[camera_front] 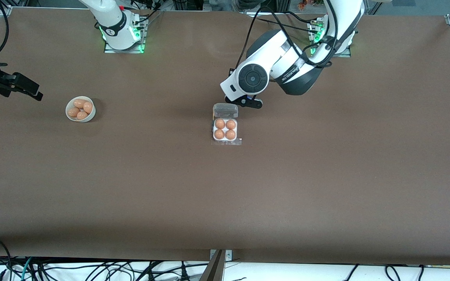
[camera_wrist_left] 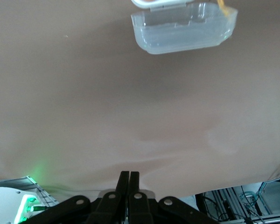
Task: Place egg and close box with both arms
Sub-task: 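Push the open box lid down over the eggs with the left gripper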
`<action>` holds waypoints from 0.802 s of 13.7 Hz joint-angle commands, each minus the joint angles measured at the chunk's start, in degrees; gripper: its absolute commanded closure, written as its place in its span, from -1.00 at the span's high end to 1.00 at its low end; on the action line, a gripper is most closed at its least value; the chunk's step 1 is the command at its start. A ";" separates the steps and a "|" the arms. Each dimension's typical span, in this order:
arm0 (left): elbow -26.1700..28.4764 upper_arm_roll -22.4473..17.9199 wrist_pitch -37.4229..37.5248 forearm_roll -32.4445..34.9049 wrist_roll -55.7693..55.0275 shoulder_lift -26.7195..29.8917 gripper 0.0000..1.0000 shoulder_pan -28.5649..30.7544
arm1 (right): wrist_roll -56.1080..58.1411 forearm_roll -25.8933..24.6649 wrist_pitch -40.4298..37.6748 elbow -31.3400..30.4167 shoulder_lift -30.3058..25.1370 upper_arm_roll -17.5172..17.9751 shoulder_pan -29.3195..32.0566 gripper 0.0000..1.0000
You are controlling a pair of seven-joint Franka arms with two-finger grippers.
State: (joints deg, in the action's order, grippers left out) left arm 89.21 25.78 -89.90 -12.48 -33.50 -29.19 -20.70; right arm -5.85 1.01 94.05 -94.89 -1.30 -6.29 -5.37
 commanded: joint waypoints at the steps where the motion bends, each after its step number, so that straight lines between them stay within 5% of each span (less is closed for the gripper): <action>1: -2.02 -0.20 0.78 -1.67 -0.78 -3.59 -0.88 -1.45 | -0.13 -1.44 0.26 -1.18 -1.25 1.63 1.24 1.00; 7: -7.63 -0.38 0.42 -1.50 -2.36 -10.88 -0.88 -4.44 | -0.13 -4.08 1.14 -0.74 0.15 1.72 0.46 1.00; 11: -8.61 -0.64 -6.60 -1.24 -3.24 -13.87 -0.87 -6.10 | -0.21 -4.08 1.22 -0.65 0.25 1.72 0.45 1.00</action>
State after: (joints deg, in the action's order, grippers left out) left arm 83.38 25.74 -95.13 -12.49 -35.49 -40.74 -25.34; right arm -5.86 -2.15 94.74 -95.16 -0.58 -5.25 -5.39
